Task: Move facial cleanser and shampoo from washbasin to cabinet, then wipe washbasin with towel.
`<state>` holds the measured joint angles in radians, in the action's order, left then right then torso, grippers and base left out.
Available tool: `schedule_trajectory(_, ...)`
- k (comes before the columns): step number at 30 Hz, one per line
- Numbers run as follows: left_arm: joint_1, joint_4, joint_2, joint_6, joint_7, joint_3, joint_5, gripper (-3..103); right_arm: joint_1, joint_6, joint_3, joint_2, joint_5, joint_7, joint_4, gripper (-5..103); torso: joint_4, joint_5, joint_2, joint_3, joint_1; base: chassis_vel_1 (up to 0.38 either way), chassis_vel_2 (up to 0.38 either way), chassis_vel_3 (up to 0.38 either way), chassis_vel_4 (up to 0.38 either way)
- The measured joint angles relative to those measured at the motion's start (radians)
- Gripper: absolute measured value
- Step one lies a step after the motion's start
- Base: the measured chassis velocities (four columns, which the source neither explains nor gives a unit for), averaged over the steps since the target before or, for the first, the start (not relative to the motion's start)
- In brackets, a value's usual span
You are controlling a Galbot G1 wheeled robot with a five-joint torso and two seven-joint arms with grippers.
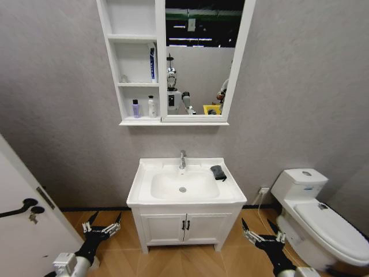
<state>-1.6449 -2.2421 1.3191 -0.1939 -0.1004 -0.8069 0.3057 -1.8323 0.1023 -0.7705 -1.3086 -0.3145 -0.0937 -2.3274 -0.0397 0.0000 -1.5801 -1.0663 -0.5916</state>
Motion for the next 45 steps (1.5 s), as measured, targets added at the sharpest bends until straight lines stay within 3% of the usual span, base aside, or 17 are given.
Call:
schedule_trajectory(2,0.0,0.0,0.0,0.0,0.0,0.0,0.0,100,0.0,0.0,0.0,0.0,0.0,0.0,0.0,100,0.0,-0.001,0.0,0.0,0.0,0.368,-0.41,-0.375,0.357)
schedule_trajectory(5,0.0,0.0,0.0,0.0,0.0,0.0,0.0,100,0.0,0.0,0.0,0.0,0.0,0.0,0.0,100,0.0003,0.0008,0.0,0.0,0.0,0.379,-0.357,-0.361,0.357)
schedule_trajectory(7,0.0,0.0,0.0,0.0,0.0,0.0,0.0,100,0.0,0.0,0.0,0.0,0.0,0.0,0.0,100,-0.0001,-0.0011,0.0,0.0,0.0,0.366,-0.364,-0.357,0.355)
schedule_trajectory(10,0.0,0.0,0.0,0.0,0.0,0.0,0.0,100,0.0,0.0,0.0,0.0,0.0,0.0,0.0,100,0.0005,0.001,0.0,0.0,0.0,0.372,-0.365,-0.338,0.358)
schedule_trajectory(14,0.0,0.0,0.0,0.0,0.0,0.0,0.0,100,0.0,0.0,0.0,0.0,0.0,0.0,0.0,100,-0.0002,-0.001,0.0,0.0,0.0,0.318,-0.346,-0.349,0.353)
schedule_trajectory(15,0.0,0.0,0.0,0.0,0.0,0.0,0.0,100,0.001,0.0,0.0,0.0,0.0,0.0,0.0,100,0.0004,0.0014,0.0,0.0,0.0,0.366,-0.329,-0.361,0.334)
schedule_trajectory(19,0.0,0.0,0.0,0.0,0.0,0.0,0.0,100,0.0,0.0,0.0,0.0,0.0,0.0,0.0,100,-0.0001,-0.0011,0.0,0.0,0.0,0.344,-0.371,-0.351,0.346)
schedule_trajectory(20,0.0,0.0,0.0,0.0,0.0,0.0,0.0,100,0.0,0.0,0.0,0.0,0.0,0.0,0.0,100,0.0006,0.0015,0.0,0.0,0.0,0.366,-0.332,-0.372,0.337)
schedule_trajectory(21,0.0,0.0,0.0,0.0,0.0,0.0,0.0,100,0.0,0.0,0.0,0.0,0.0,0.0,0.0,100,0.0006,0.0015,0.0,0.0,0.0,0.366,-0.332,-0.372,0.337)
schedule_trajectory(23,0.0,0.0,0.0,0.0,0.0,0.0,0.0,100,0.0,0.0,0.0,0.0,0.0,0.0,0.0,100,0.0,-0.0007,-0.001,0.001,0.001,0.305,-0.309,-0.272,0.305)
schedule_trajectory(25,-0.001,0.0,0.0,0.0,0.0,0.0,0.0,100,0.0,0.0,0.0,0.0,0.0,0.0,0.0,100,0.0007,-0.0005,-0.001,0.001,0.001,0.219,-0.246,-0.212,0.233)
schedule_trajectory(30,0.0,0.0,0.0,0.0,0.0,0.0,0.0,100,0.0,0.0,0.0,0.0,0.0,0.0,0.0,100,-0.0004,-0.0002,0.0,0.0,0.001,0.057,-0.067,-0.132,0.103)
schedule_trajectory(33,0.0,0.0,0.0,0.0,0.0,0.0,0.0,100,0.001,0.0,0.0,0.0,0.0,0.0,0.0,100,0.0004,0.0004,0.003,0.001,0.001,-0.055,0.01,0.062,-0.011)
schedule_trajectory(45,0.0,0.0,0.0,0.0,0.0,0.0,0.0,100,0.0,0.0,0.0,0.0,0.0,0.0,0.0,100,0.0002,0.0,0.019,0.011,0.011,0.015,0.06,0.056,0.007)
